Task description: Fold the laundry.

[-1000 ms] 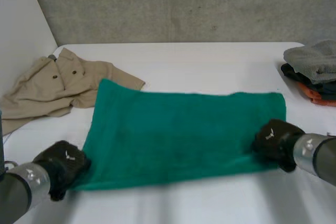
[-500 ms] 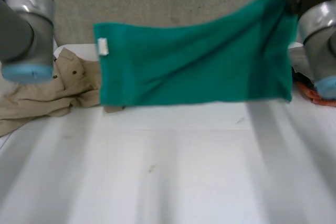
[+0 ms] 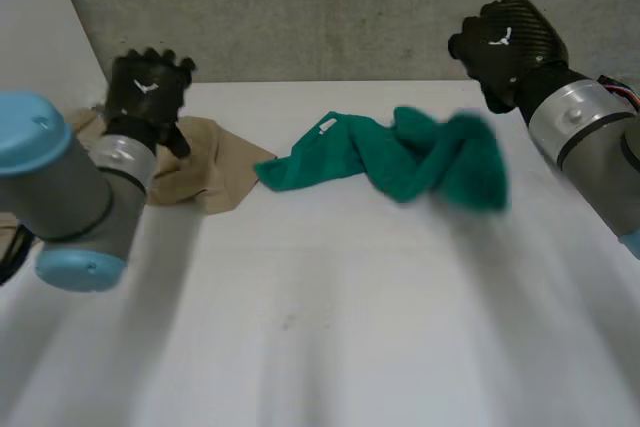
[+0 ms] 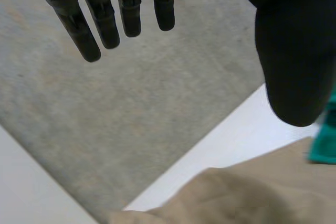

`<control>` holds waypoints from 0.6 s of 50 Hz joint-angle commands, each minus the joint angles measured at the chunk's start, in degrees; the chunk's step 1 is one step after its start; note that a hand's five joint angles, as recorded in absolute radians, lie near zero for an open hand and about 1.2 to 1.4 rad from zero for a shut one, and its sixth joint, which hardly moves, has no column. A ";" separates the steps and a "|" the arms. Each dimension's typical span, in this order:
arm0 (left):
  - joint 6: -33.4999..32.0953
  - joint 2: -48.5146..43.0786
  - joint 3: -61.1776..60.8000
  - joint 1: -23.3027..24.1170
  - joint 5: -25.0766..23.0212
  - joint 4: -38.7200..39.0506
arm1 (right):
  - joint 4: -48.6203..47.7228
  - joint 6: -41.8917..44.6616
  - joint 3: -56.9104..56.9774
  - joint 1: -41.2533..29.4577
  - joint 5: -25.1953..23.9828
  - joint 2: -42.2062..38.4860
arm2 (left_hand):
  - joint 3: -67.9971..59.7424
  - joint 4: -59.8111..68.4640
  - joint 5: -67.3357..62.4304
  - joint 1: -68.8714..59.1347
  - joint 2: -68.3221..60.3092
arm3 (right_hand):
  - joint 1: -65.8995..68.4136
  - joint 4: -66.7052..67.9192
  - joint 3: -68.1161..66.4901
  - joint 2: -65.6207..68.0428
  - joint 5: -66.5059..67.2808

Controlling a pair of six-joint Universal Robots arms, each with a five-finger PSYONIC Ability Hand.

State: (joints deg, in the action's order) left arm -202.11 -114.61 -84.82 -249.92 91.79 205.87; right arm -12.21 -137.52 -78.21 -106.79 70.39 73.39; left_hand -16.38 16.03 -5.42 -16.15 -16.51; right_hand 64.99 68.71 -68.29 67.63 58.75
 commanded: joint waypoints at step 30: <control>9.45 -1.24 8.19 8.40 3.40 -17.34 | 14.75 -22.52 -5.48 4.22 5.01 -1.38 | -0.39 0.74 -1.36 -0.62 -0.26 | -38.83 -42.56 42.13 -41.48 -42.59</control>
State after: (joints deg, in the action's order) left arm -193.23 -123.52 -71.48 -238.66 93.19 188.48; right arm -6.38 -157.13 -89.16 -103.16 65.58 86.09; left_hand -15.60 15.55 -4.94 -16.15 -15.91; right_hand 28.65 28.46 -28.53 28.41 17.13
